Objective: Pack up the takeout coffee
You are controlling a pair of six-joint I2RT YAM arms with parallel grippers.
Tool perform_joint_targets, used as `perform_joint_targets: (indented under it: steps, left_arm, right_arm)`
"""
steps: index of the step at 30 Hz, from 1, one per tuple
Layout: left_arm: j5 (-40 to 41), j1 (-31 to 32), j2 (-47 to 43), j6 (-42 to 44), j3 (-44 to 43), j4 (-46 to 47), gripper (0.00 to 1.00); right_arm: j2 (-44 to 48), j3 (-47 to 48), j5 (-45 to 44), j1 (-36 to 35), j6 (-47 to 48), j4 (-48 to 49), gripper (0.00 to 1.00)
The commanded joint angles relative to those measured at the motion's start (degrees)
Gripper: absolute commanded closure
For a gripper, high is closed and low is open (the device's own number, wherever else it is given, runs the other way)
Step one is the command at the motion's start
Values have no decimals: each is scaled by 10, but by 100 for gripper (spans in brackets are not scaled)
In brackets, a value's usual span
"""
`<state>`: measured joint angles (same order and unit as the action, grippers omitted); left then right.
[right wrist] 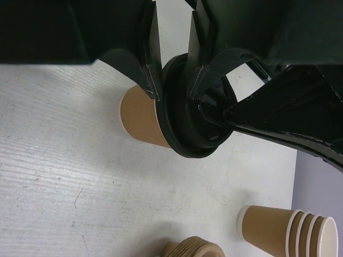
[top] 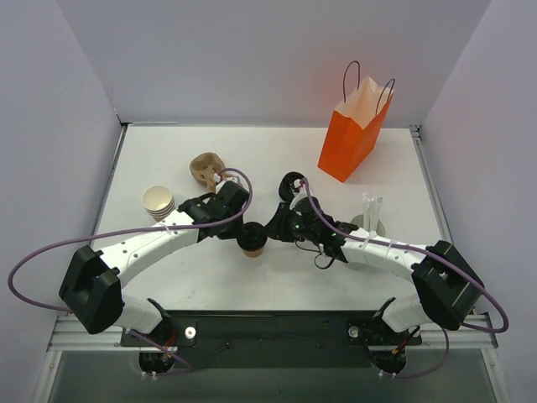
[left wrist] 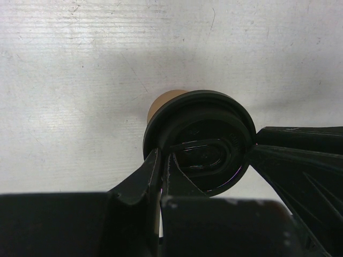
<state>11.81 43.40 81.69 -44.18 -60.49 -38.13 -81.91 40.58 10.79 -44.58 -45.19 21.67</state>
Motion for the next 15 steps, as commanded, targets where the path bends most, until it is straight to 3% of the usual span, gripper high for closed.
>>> perform_joint_targets:
  steps: [1,11,15]
  left_arm:
    - [-4,1,46,-4,44,-41,95]
    - [-1,-2,50,1,38,-47,95]
    - [3,-4,51,7,40,-49,95]
  right_arm:
    - [-48,-49,-80,-2,15,-116,78]
    - [-35,-67,-77,-9,0,-102,78]
    - [18,-16,-53,-8,13,-145,71]
